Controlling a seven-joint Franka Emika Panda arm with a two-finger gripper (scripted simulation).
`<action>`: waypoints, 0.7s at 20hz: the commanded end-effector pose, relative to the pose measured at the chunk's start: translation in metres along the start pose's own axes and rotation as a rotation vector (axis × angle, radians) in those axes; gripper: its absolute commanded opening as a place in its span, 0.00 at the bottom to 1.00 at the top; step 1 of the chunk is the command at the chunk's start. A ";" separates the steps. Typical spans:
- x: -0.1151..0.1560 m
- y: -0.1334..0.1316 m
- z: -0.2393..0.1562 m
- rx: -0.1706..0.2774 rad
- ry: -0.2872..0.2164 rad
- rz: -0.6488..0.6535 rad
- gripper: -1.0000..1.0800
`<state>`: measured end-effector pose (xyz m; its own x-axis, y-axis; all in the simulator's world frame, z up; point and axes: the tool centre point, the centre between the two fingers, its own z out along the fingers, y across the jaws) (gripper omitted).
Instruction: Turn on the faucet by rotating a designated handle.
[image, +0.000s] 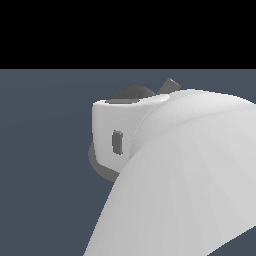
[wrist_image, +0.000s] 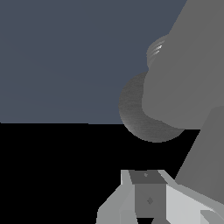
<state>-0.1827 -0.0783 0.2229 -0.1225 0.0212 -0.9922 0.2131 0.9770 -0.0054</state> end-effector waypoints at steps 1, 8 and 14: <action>-0.043 0.025 0.001 -0.034 -0.106 0.008 0.00; -0.057 0.044 -0.002 -0.047 -0.122 0.009 0.00; -0.007 0.037 -0.001 -0.025 0.014 0.006 0.00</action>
<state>-0.1746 -0.0569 0.2252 -0.1359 0.0112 -0.9907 0.2024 0.9791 -0.0167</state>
